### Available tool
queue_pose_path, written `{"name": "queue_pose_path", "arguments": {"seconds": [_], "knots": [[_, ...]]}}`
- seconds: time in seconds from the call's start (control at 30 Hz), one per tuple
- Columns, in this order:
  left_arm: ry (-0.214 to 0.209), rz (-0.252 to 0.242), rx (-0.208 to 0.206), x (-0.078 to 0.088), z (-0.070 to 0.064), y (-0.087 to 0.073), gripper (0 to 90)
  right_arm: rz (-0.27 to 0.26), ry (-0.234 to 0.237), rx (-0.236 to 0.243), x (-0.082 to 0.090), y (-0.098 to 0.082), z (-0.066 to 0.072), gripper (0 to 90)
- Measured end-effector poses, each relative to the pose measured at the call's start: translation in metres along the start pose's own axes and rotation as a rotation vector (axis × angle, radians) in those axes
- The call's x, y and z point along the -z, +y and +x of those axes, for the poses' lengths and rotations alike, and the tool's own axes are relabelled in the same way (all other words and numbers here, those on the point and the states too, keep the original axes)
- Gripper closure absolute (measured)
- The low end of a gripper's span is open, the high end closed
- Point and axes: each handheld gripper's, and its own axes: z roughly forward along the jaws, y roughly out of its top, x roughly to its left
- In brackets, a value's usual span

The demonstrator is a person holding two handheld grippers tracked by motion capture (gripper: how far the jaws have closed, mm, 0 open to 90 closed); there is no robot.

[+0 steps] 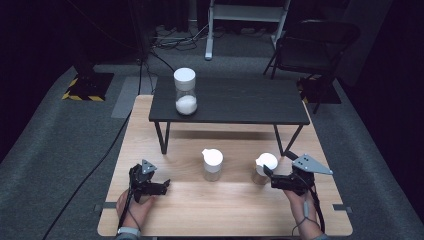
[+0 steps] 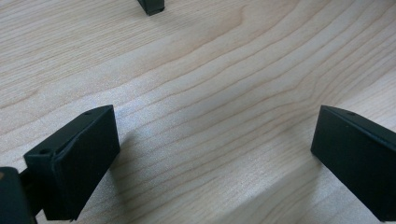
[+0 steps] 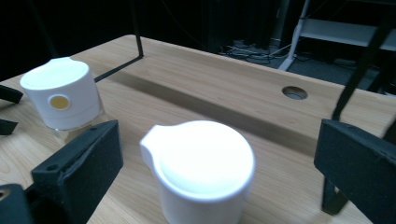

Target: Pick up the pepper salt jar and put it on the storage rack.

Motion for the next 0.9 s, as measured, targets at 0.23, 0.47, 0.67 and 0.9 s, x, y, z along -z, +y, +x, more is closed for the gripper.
{"name": "queue_pose_path", "arguments": {"seconds": [0.23, 0.47, 0.67, 0.9], "knots": [[0.008, 0.001, 0.006, 0.0, -0.001, 0.001, 1.0, -0.003, 0.035, 0.012, -0.014, 0.005, 0.006, 1.1], [0.014, 0.002, 0.01, -0.001, -0.002, 0.001, 0.8, -0.018, 0.056, 0.018, -0.026, 0.006, 0.014, 1.1], [0.016, 0.001, 0.012, -0.001, -0.002, 0.001, 0.6, -0.022, 0.069, 0.025, -0.035, 0.009, 0.022, 1.1], [0.02, 0.001, 0.021, -0.001, -0.004, 0.001, 0.6, -0.01, 0.097, 0.016, -0.048, 0.012, 0.031, 1.1]]}}
